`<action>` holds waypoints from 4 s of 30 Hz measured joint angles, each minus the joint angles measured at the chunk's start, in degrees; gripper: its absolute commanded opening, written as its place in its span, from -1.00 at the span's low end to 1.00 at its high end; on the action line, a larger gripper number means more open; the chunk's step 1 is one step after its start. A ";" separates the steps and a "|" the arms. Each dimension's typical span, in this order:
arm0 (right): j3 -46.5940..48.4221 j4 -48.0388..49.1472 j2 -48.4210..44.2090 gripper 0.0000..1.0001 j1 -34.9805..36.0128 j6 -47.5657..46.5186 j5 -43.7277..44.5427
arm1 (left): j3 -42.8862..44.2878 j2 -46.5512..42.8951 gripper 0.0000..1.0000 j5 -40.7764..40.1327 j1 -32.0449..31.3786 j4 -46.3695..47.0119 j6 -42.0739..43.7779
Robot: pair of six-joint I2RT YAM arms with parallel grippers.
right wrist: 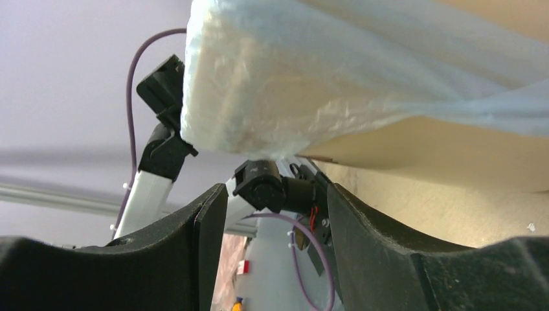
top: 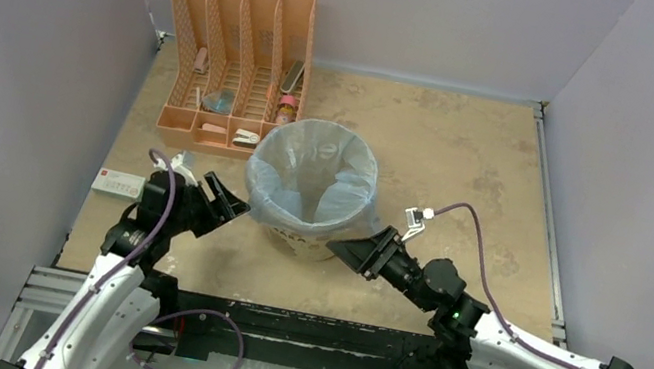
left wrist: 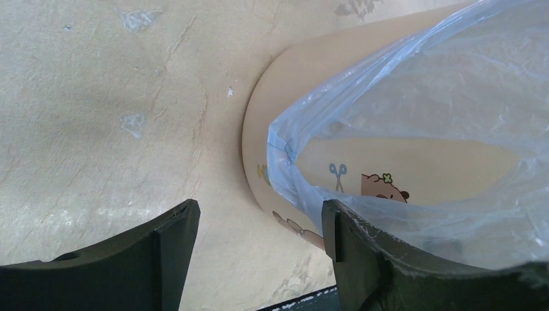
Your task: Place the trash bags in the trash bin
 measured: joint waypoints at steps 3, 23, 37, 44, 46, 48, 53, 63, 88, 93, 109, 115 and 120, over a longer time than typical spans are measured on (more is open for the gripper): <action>-1.29 1.29 -0.44 0.23 1.55 0.02 0.04 | 0.02 -1.64 0.40 -1.18 0.00 -1.18 -0.46; -1.60 24.09 16.65 0.22 17.16 7.26 29.75 | 1.36 -7.10 0.40 -6.62 0.02 -6.40 -2.99; 2.27 5.75 23.50 0.26 17.49 29.51 34.62 | 1.36 -7.10 0.40 -6.73 0.00 -6.84 -3.45; 0.66 0.26 15.04 0.26 17.46 25.57 34.40 | 1.36 -6.38 0.40 -6.73 0.00 -6.84 -3.45; 0.66 -0.37 11.58 0.26 17.49 22.88 33.83 | 1.36 -6.25 0.40 -6.73 0.00 -6.82 -3.45; 0.66 -2.05 8.02 0.23 17.49 21.07 32.76 | 1.36 -6.25 0.40 -6.73 0.00 -6.82 -3.45; 2.95 -10.47 1.99 0.27 17.49 14.53 34.97 | 1.75 -6.25 0.40 -6.78 0.00 -7.06 -3.43; 11.69 -25.51 -2.86 -0.06 17.49 5.42 46.38 | 2.49 -6.47 0.39 -7.39 0.02 -7.67 -3.43; 9.11 -17.11 3.43 0.00 -6.86 -1.53 24.46 | 3.34 -4.70 0.40 -8.35 0.00 -7.58 -3.37; 8.74 -17.90 10.73 0.09 -6.91 -3.13 17.73 | 3.50 -4.42 0.39 -8.17 0.00 -7.02 -3.06; 14.49 -28.65 1.66 0.27 -12.98 -12.55 30.51 | 7.69 -1.77 0.47 -16.22 0.00 -9.40 -3.43; 18.64 -25.92 16.28 0.38 -23.47 -18.80 16.44 | 14.43 12.44 0.48 -22.18 0.66 -11.06 -2.67; 25.33 -25.97 28.70 0.41 -28.26 -22.47 5.75 | 18.21 22.49 0.48 -20.59 2.01 -7.56 -0.09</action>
